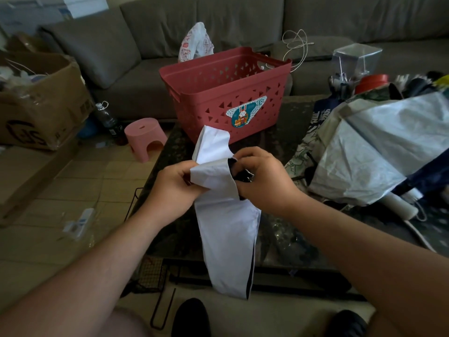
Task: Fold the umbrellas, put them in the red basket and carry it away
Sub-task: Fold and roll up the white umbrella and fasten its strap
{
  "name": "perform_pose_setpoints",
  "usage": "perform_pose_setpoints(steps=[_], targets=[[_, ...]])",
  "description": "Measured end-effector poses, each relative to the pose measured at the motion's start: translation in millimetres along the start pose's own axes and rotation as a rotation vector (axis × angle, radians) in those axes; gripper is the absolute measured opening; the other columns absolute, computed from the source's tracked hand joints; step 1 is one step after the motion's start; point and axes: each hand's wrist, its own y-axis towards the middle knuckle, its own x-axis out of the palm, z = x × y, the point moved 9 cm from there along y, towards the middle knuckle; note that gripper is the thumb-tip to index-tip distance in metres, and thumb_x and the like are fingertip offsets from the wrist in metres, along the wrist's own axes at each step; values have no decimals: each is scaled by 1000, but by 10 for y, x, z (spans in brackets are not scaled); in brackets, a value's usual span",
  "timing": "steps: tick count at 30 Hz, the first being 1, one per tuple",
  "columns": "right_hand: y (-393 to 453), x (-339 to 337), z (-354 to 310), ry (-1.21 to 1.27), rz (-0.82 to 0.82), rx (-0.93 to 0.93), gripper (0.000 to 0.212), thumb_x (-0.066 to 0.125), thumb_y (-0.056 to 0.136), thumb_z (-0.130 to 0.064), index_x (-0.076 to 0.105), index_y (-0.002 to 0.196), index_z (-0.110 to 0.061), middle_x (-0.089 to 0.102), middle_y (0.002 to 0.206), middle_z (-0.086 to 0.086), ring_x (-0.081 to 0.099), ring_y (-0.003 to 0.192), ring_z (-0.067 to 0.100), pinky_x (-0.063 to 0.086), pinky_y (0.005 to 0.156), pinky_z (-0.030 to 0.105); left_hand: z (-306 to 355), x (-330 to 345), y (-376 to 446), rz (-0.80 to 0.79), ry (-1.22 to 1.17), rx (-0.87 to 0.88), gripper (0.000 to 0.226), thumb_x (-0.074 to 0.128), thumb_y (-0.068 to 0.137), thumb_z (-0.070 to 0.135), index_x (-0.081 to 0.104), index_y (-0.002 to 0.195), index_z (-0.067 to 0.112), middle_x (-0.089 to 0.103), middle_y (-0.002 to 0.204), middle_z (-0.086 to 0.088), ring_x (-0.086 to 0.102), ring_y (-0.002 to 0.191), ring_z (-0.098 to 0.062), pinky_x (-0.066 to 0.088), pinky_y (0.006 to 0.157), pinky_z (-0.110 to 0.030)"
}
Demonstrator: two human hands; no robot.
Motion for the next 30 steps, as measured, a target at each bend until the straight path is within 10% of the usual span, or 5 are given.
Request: perform_pose_setpoints(steps=[5, 19, 30], targets=[[1, -170, 76, 84, 151, 141, 38, 90, 79, -25, 61, 65, -45, 60, 104, -18, 62, 106, 20, 54, 94, 38, -130, -61, 34, 88, -142, -53, 37, 79, 91, 8, 73, 95, 44, 74, 91, 33, 71, 90, 9, 52, 74, -7], [-38, -208, 76, 80, 56, 224, 31, 89, 78, -38, 59, 84, -39, 53, 102, -14, 55, 88, 5, 39, 70, 7, -150, -59, 53, 57, -143, -70, 33, 80, 92, 12, 77, 99, 44, 77, 105, 14, 72, 102, -8, 61, 93, -37], [55, -248, -52, 32, 78, 95, 35, 91, 77, -22, 68, 103, -31, 57, 102, -10, 57, 87, 5, 50, 78, 22, 177, -208, 56, 132, -147, 87, 23, 79, 80, 37, 77, 103, 38, 79, 106, 16, 73, 102, -7, 60, 84, -24]])
